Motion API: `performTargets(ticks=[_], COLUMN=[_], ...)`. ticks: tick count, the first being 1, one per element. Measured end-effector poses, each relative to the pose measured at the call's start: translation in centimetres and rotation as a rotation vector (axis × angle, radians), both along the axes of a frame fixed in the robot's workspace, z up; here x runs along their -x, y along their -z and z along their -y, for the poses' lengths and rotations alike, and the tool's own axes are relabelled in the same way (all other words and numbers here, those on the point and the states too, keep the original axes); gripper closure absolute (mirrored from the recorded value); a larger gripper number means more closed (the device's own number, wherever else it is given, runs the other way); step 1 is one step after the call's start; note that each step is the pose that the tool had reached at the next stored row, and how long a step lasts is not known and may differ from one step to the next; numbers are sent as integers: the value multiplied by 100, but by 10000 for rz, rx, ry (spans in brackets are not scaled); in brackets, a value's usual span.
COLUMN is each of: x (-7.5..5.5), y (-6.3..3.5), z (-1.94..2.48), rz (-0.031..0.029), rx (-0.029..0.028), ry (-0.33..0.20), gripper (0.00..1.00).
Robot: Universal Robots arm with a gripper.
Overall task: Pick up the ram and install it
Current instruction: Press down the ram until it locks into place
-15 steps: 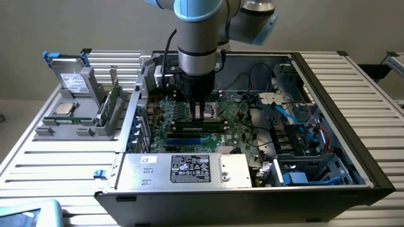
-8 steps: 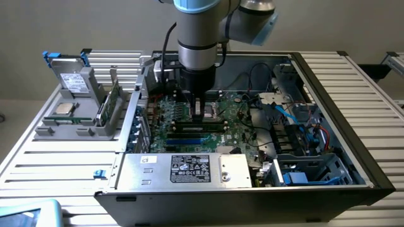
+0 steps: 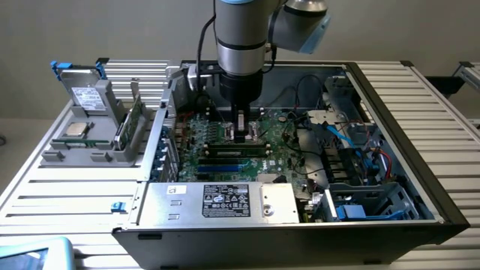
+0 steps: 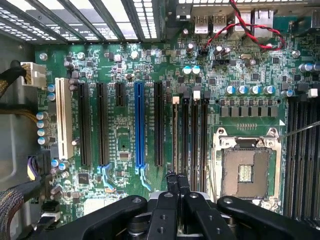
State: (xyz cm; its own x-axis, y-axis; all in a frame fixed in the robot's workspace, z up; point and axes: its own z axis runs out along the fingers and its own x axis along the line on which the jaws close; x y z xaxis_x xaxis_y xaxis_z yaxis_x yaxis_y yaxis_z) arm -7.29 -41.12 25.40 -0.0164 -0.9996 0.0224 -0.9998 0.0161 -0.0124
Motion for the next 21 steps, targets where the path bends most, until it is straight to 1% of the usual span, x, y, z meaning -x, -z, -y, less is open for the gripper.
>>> performTargets(ticks=[16,21], x=[-1,-1], y=[-1,-2], z=[0,0], rz=[-1,-1], rx=[1,-1], ry=[15,672], gripper=[89,89])
